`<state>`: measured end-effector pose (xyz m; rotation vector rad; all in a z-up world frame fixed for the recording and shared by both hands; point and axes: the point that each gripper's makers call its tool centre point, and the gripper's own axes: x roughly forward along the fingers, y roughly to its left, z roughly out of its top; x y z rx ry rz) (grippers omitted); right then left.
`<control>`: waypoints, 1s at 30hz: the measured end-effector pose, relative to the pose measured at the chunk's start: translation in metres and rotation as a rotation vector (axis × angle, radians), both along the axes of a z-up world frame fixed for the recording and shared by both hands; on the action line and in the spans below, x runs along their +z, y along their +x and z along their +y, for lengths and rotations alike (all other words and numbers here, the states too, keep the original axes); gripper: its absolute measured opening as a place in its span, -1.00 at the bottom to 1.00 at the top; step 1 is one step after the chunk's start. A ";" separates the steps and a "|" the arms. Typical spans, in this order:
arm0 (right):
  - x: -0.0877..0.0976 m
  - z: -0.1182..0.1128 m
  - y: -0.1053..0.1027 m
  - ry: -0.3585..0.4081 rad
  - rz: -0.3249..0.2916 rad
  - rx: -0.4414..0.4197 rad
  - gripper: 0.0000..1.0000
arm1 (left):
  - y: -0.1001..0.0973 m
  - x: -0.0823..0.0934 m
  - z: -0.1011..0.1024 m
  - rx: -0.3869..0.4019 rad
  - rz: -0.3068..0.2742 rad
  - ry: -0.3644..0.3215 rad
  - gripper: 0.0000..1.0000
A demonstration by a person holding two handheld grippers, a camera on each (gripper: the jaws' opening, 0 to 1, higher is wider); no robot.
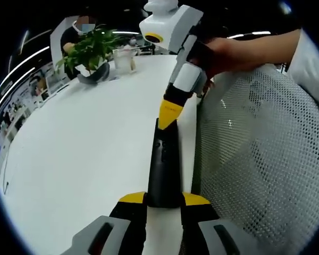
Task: Press the specified remote control buttons in sequence, fully releasing each button before pressing the next.
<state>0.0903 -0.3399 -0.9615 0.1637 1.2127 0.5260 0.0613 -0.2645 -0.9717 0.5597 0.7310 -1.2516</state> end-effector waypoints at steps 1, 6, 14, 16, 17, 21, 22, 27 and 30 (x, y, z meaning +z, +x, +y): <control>0.000 0.002 -0.001 0.004 0.008 0.009 -1.00 | 0.000 0.000 0.000 0.002 0.002 -0.001 -0.53; 0.003 0.006 -0.001 0.009 -0.019 0.031 -1.00 | -0.003 0.000 -0.001 -0.013 0.003 0.001 -0.53; -0.002 0.005 -0.003 -0.026 -0.020 0.052 -1.00 | -0.002 0.001 -0.002 -0.006 0.008 -0.006 -0.53; -0.002 0.005 -0.002 -0.036 -0.029 0.055 -1.00 | -0.002 0.001 -0.002 -0.005 0.008 -0.007 -0.53; -0.002 0.006 -0.002 -0.042 -0.035 0.061 -1.00 | -0.002 0.001 -0.002 -0.005 0.007 -0.004 -0.53; -0.002 0.005 -0.003 -0.059 -0.056 0.085 -1.00 | -0.002 0.000 -0.002 -0.011 -0.001 -0.002 -0.52; -0.002 0.005 -0.003 -0.061 -0.062 0.094 -1.00 | -0.002 0.000 -0.002 -0.011 -0.001 -0.001 -0.52; -0.003 0.005 -0.002 -0.072 -0.074 0.104 -1.00 | -0.002 0.000 -0.002 -0.006 0.004 -0.004 -0.52; -0.004 0.006 -0.002 -0.088 -0.093 0.119 -1.00 | -0.001 0.000 -0.003 -0.006 0.002 -0.005 -0.52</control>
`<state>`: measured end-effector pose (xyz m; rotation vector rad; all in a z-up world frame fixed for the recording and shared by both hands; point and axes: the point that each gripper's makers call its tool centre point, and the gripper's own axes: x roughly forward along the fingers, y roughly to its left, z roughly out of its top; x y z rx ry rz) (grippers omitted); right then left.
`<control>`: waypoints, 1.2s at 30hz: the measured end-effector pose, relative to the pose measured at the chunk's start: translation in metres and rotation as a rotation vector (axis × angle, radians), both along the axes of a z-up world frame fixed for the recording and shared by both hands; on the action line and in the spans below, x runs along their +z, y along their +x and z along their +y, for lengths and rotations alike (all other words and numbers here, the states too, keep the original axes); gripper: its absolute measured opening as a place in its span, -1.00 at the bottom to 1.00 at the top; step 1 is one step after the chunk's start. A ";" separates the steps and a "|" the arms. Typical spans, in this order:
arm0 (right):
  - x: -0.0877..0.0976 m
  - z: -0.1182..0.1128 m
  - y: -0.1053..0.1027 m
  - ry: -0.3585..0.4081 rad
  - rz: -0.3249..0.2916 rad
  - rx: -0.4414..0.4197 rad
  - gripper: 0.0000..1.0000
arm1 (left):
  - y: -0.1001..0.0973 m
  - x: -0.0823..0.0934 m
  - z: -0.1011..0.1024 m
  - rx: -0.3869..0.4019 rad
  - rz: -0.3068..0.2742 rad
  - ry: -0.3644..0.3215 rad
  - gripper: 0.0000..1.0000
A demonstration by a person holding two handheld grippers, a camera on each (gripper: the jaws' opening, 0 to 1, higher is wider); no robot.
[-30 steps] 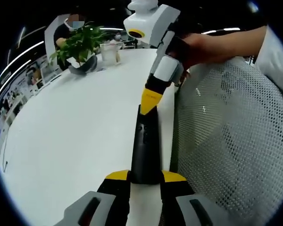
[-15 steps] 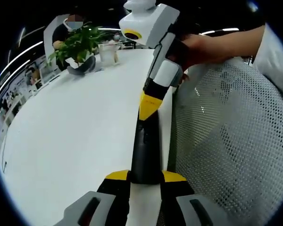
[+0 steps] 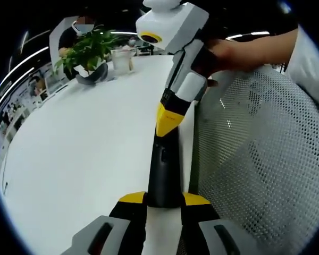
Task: Press the specified remote control buttons in sequence, fully releasing each button before pressing the next.
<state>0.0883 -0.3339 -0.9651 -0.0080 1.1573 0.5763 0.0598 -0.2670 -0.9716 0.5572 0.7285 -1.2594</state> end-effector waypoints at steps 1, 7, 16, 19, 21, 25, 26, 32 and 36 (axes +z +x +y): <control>0.000 0.000 0.000 -0.001 -0.004 0.002 -1.00 | 0.000 0.000 0.000 -0.001 -0.002 0.000 -0.52; 0.000 -0.002 0.002 0.020 0.038 -0.061 -1.00 | 0.000 0.000 0.000 0.007 0.003 -0.001 -0.52; -0.002 0.000 0.002 -0.059 0.190 -0.046 -1.00 | -0.001 0.000 0.001 0.006 -0.002 -0.002 -0.52; -0.002 0.000 0.002 -0.064 0.225 -0.049 -1.00 | -0.001 0.000 0.001 0.007 -0.001 -0.003 -0.52; -0.002 -0.001 0.001 -0.057 0.236 -0.043 -1.00 | -0.001 0.000 0.001 0.005 -0.003 -0.004 -0.52; -0.001 -0.001 0.000 -0.003 0.206 -0.062 -1.00 | -0.001 0.000 0.001 0.000 -0.007 -0.002 -0.52; 0.000 -0.001 0.001 0.032 0.169 -0.095 -1.00 | -0.002 0.001 0.001 -0.001 -0.008 -0.002 -0.52; 0.004 -0.003 -0.005 0.135 0.086 -0.230 -1.00 | -0.002 0.001 0.001 -0.001 -0.007 -0.003 -0.52; 0.002 -0.002 -0.001 0.125 0.067 -0.174 -1.00 | -0.003 0.001 0.001 -0.001 -0.007 -0.001 -0.52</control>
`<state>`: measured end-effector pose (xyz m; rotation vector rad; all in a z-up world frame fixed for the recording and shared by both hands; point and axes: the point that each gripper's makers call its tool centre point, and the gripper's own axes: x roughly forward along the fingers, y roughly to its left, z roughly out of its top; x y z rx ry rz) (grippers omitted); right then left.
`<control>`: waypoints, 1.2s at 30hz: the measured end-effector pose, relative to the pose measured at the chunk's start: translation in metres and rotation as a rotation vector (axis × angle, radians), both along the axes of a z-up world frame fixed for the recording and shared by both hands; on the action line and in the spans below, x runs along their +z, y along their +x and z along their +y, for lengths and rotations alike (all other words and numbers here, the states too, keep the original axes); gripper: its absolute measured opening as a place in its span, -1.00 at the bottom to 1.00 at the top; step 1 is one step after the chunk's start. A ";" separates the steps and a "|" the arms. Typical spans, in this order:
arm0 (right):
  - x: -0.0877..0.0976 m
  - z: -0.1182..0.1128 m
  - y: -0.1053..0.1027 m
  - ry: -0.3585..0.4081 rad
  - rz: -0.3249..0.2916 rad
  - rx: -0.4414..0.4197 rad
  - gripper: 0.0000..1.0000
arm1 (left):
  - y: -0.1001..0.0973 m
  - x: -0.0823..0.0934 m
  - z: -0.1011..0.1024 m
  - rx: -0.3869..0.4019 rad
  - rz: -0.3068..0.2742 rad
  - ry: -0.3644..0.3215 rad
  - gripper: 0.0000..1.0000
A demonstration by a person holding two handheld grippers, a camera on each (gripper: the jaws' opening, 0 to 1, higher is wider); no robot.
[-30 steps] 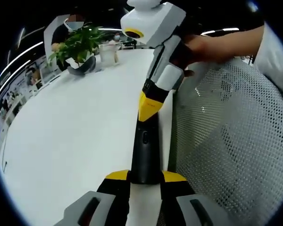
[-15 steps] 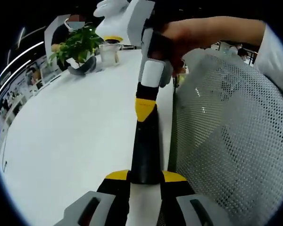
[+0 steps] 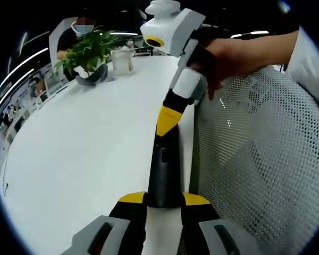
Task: Press the specified remote control buttons in sequence, fully releasing each button before pressing the next.
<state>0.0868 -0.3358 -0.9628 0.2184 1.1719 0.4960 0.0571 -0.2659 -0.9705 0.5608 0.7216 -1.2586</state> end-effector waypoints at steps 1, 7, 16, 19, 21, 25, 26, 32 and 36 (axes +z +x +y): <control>0.000 0.000 0.000 0.002 -0.002 -0.004 -1.00 | 0.000 0.000 0.000 0.000 0.000 0.000 -0.52; 0.001 0.000 -0.002 -0.032 0.035 -0.002 -1.00 | 0.000 0.000 0.000 0.000 0.001 0.000 -0.52; 0.006 0.004 -0.008 0.002 0.095 -0.006 -1.00 | 0.000 0.000 0.000 -0.003 -0.001 0.002 -0.52; 0.002 0.005 -0.013 -0.008 0.122 0.006 -1.00 | 0.000 0.000 -0.001 -0.003 -0.001 0.003 -0.52; 0.000 0.005 -0.014 -0.025 0.117 0.022 -1.00 | 0.000 0.000 0.000 -0.004 -0.001 0.002 -0.52; 0.000 0.004 -0.014 -0.030 0.116 0.027 -1.00 | 0.000 0.000 0.000 -0.004 -0.001 -0.001 -0.51; 0.000 0.004 -0.015 -0.032 0.116 0.029 -1.00 | 0.000 0.000 -0.001 -0.004 -0.002 -0.002 -0.51; 0.000 0.004 -0.014 -0.058 0.098 0.048 -1.00 | -0.001 0.000 -0.004 -0.001 0.007 0.010 -0.44; -0.001 0.004 -0.014 -0.088 0.065 0.081 -1.00 | 0.004 0.000 -0.004 0.012 0.002 0.010 -0.50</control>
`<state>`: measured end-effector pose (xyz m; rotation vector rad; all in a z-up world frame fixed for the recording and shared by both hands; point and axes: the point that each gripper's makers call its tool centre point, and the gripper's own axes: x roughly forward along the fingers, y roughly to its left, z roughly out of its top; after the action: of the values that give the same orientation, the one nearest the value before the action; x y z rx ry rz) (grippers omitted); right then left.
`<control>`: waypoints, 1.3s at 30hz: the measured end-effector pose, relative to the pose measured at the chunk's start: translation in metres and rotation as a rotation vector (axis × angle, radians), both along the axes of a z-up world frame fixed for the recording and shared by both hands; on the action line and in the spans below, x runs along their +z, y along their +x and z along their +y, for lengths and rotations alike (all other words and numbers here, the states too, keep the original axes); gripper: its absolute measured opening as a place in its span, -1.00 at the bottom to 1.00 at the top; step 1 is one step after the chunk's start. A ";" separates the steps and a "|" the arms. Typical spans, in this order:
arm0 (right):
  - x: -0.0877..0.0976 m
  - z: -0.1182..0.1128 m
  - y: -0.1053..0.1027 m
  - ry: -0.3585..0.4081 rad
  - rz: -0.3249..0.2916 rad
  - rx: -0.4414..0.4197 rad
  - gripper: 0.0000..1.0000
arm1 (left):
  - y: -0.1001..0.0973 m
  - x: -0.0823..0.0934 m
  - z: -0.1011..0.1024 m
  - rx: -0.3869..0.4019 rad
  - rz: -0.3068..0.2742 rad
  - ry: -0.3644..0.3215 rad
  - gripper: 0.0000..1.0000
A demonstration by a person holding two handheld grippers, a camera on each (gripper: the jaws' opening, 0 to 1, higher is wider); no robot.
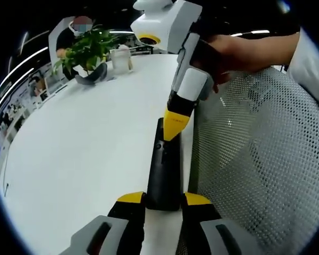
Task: Press the specified remote control buttons in sequence, fully releasing each button before pressing the next.
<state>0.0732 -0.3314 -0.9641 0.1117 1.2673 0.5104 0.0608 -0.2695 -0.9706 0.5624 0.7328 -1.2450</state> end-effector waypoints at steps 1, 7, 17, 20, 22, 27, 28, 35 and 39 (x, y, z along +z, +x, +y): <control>0.000 0.001 -0.001 -0.006 -0.003 0.000 -1.00 | 0.000 0.000 0.000 0.003 0.000 -0.002 -0.50; 0.000 0.000 0.000 -0.028 -0.012 0.022 -1.00 | -0.002 0.001 -0.001 0.008 0.000 0.009 -0.51; 0.000 -0.001 -0.001 -0.060 -0.134 0.069 -1.00 | -0.003 0.000 -0.001 0.036 0.003 0.016 -0.51; 0.000 -0.001 -0.002 -0.048 -0.127 0.074 -1.00 | -0.003 0.000 -0.001 0.065 0.006 0.020 -0.50; 0.001 0.000 -0.002 -0.053 -0.130 0.087 -1.00 | -0.004 0.000 -0.001 0.072 0.005 0.022 -0.50; 0.001 0.002 -0.004 -0.094 -0.172 0.202 -1.00 | -0.003 -0.001 -0.001 0.077 0.008 0.015 -0.51; 0.001 0.001 -0.003 -0.091 -0.173 0.207 -1.00 | -0.003 0.000 -0.001 0.086 0.009 0.014 -0.51; 0.001 0.000 -0.002 -0.011 -0.092 0.272 -1.00 | -0.003 -0.001 -0.002 0.170 0.016 0.016 -0.50; 0.001 -0.001 -0.001 0.041 -0.063 0.263 -1.00 | -0.003 -0.001 -0.002 0.182 0.010 0.007 -0.49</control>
<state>0.0717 -0.3324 -0.9635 -0.0375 1.2162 0.7608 0.0576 -0.2711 -0.9717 0.4849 0.7794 -1.0776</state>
